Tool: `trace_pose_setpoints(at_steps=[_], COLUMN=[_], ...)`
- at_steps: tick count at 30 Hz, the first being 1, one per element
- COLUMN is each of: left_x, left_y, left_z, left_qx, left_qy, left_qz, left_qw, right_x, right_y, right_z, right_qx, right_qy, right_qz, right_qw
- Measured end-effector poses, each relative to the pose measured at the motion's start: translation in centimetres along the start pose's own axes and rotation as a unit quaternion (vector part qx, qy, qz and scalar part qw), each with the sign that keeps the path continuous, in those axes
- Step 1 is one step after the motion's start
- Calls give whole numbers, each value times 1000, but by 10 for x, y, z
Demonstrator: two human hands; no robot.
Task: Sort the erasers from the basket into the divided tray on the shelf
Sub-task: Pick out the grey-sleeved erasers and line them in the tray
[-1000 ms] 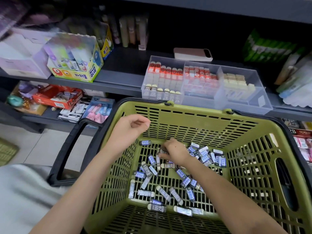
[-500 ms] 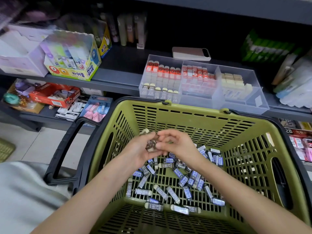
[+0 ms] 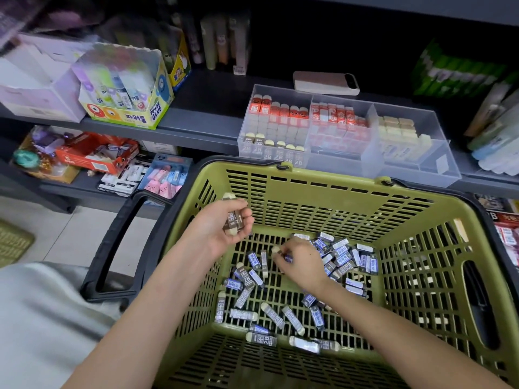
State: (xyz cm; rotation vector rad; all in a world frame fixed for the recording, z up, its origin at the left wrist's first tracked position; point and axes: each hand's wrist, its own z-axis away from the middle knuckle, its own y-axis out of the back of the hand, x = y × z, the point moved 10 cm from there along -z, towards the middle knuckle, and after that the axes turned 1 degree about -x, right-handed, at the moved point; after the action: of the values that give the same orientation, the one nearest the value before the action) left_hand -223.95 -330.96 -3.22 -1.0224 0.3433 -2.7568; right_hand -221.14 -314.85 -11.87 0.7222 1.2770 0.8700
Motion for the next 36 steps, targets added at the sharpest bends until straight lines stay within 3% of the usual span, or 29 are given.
trace_pose_setpoints(at_steps=[2,4,7,12,15,17,19,22,26,30,33,36], left_x=[3,4,3,4,4,2,1,-1,-8,-18,-21,-19], left_y=[-1,-2,0,1,0,0,1,2,-3,-31,-52,-50], left_z=[0,1,0,1,0,0,0,0,-1,6,15,19], left_qx=[-12,-22,-21,-20,-19,-20,-17,-11,-19,-123,-208,-218], left_qy=[2,5,7,1,-2,-3,-3,2,16,43,42,52], left_qz=[17,30,33,31,22,14,11,4,-13,-46,-34,-9], left_qw=[1000,999,999,999,1000,1000,1000,1000,1000,990,977,975], right_x=[0,-8,-14,-8,0,-3,-3,-4,-18,-61,-88,-104], right_y=[-9,-24,-47,-55,-46,-45,-48,-34,31,96,110,112], right_z=[-1,-2,0,1,4,6,6,10,14,14,16,17], right_qx=[-27,-63,-99,-106,-87,-80,-88,-105,-12,54,34,6], right_qy=[-63,-90,-127,-166,-193,-181,-177,-184,-157,-61,-38,-11], right_qz=[-105,-132,-67,-63,8,32,-15,-205,-391,-398,-388,-337], right_qw=[992,985,985,978,977,980,980,956,907,914,920,941])
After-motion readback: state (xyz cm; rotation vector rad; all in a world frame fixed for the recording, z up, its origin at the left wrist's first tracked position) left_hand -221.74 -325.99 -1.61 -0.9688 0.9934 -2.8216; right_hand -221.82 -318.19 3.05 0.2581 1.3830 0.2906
